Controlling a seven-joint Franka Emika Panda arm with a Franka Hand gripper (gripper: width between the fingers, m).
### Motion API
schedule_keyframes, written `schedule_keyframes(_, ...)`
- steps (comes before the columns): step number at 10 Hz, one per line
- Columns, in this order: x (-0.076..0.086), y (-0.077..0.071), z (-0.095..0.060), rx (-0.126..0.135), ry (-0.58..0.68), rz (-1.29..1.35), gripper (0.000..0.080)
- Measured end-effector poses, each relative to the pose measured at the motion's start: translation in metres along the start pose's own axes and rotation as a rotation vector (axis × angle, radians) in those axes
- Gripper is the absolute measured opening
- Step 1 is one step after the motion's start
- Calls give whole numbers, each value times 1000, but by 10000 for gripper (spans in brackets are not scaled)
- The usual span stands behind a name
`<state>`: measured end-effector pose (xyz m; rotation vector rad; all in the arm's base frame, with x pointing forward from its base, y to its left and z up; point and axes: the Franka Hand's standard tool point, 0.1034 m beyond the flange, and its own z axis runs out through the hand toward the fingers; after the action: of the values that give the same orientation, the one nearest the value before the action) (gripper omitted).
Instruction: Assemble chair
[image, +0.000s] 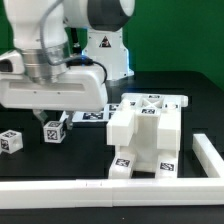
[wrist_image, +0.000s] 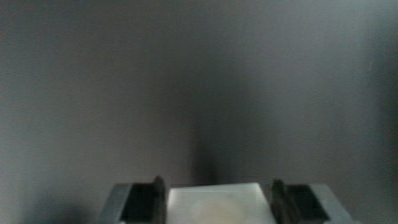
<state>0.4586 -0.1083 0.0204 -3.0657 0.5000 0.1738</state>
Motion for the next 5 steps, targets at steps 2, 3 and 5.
schedule_keyframes(2,-5,-2,1,-13,29,-16,282)
schedule_keyframes(3,-4,-1,1,-14,30,-16,282)
schedule_keyframes(5,-17,2,7,-23,32,-95,282)
